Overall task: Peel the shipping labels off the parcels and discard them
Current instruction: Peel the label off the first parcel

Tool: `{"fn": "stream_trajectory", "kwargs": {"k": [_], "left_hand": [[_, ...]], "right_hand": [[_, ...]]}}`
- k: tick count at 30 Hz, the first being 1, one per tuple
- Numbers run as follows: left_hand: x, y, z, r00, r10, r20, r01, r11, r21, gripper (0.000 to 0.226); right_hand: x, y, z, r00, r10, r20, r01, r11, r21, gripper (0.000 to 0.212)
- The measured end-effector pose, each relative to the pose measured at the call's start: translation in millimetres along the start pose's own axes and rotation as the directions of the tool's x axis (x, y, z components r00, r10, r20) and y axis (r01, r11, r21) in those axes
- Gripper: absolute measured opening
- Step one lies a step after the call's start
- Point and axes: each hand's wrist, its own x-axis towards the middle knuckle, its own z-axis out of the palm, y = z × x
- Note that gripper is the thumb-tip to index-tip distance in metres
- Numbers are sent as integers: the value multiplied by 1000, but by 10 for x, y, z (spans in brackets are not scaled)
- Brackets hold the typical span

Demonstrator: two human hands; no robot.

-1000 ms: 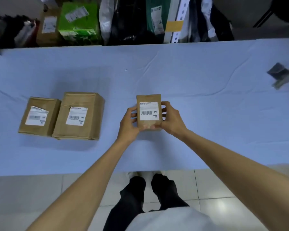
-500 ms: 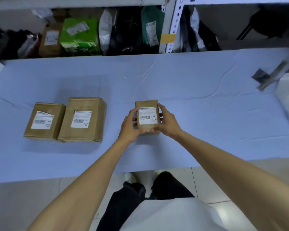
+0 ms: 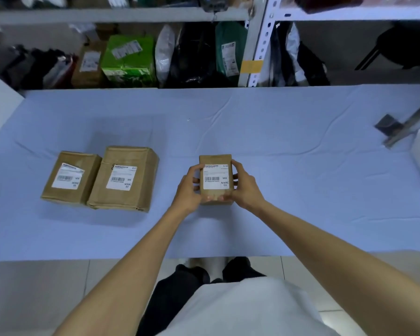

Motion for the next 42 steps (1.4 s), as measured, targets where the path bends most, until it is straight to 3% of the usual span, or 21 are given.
{"fn": "stream_trajectory", "kwargs": {"k": [5, 11, 17, 20, 22, 24, 27, 29, 32, 35, 42], "left_hand": [[18, -43, 42, 999, 26, 25, -26, 1000, 10, 53], [30, -117, 41, 1000, 20, -24, -20, 1000, -8, 75], [49, -111, 36, 999, 25, -25, -25, 1000, -3, 74], [86, -108, 42, 999, -6, -36, 5, 999, -32, 60], [101, -129, 49, 1000, 9, -7, -8, 997, 74, 47], [79, -133, 45, 1000, 16, 24, -20, 985, 173, 49], [57, -76, -49, 996, 55, 66, -57, 998, 29, 64], [67, -61, -125, 994, 82, -76, -80, 996, 26, 58], [109, -56, -156, 948, 110, -298, -101, 994, 48, 30], [174, -7, -133, 947, 121, -296, -121, 992, 17, 17], [295, 14, -42, 930, 114, -348, -128, 992, -16, 13]], "right_hand": [[2, -20, 2, 1000, 0, -1, 0, 1000, -17, 98], [16, -2, 8, 1000, 19, -5, -19, 1000, -7, 97], [15, -6, 10, 1000, 15, -6, -15, 1000, -18, 95], [21, -14, 7, 1000, 18, 0, -18, 999, -32, 95], [39, -8, 0, 1000, 18, 14, -17, 999, -50, 98], [43, -4, -7, 1000, 23, 19, -22, 998, -55, 99], [36, -12, -19, 1000, 20, 15, -19, 999, -49, 97], [50, -8, -26, 999, 27, 28, -26, 998, -50, 97], [78, -7, -20, 998, 41, 53, -37, 996, -83, 95], [87, -3, -15, 998, 42, 48, -38, 995, -88, 94], [101, 15, -13, 998, 51, 36, -49, 996, -71, 93]]}}
